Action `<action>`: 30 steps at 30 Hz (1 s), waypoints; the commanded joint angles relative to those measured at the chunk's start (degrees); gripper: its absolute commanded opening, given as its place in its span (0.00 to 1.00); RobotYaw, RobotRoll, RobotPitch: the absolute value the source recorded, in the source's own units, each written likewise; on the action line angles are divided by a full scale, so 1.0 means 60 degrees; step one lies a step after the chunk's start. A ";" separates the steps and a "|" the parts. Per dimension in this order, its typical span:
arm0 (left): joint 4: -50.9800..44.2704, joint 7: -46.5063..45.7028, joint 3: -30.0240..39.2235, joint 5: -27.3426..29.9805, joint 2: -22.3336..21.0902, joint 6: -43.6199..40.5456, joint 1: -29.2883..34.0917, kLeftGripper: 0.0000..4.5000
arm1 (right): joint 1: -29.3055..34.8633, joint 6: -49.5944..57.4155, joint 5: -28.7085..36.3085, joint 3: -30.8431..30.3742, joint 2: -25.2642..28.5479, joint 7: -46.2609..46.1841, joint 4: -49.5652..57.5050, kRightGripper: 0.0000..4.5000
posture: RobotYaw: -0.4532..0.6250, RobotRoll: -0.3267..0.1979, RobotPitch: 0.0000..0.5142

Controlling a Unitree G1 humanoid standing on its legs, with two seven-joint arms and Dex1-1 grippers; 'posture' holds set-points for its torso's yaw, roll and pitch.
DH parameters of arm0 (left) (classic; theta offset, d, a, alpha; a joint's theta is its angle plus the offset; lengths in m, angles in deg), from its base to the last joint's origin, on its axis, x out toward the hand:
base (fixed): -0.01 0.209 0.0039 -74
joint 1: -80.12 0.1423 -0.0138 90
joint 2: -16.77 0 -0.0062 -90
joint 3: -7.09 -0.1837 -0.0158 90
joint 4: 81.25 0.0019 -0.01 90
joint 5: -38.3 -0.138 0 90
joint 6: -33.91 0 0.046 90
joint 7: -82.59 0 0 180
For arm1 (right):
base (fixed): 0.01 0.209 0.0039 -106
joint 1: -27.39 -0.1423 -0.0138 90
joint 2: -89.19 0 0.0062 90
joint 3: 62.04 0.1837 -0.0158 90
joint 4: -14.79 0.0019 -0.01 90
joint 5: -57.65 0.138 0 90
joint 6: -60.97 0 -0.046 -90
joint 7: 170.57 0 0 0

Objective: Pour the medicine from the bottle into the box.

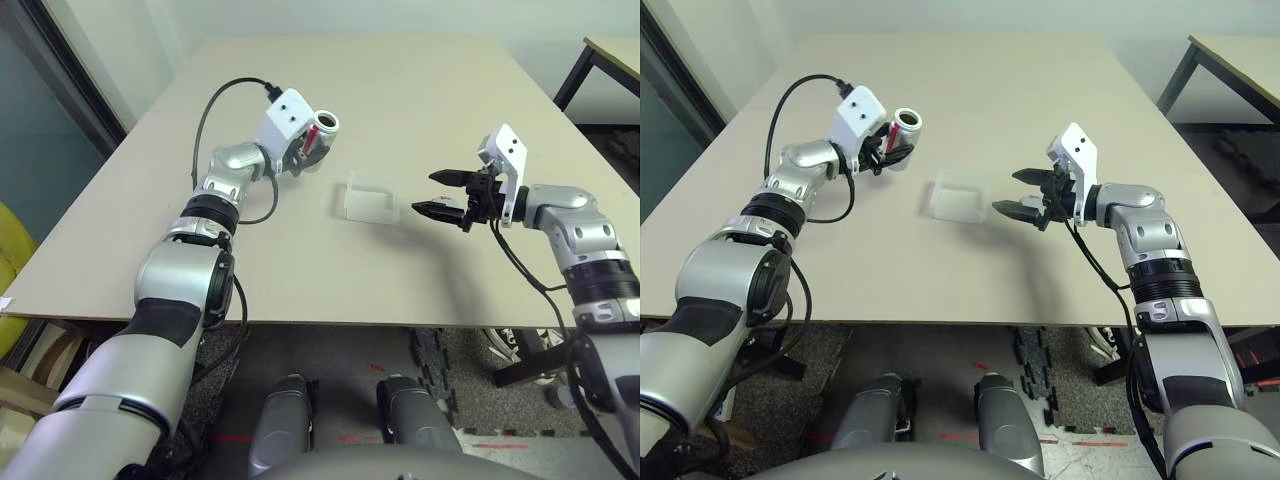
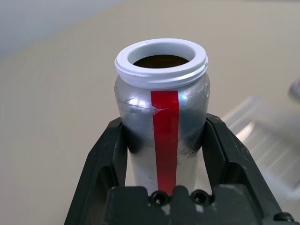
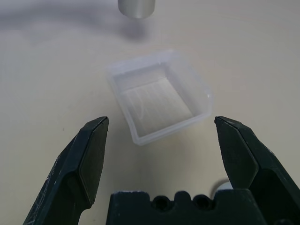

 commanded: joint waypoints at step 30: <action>0.1839 -0.2948 -0.9149 -0.8790 0.1223 0.1023 -0.3137 0.54 | 0.0870 0.0221 0.0169 0.0320 -0.0101 -0.0439 0.0916 1.00 | 0.31 0.62 0.14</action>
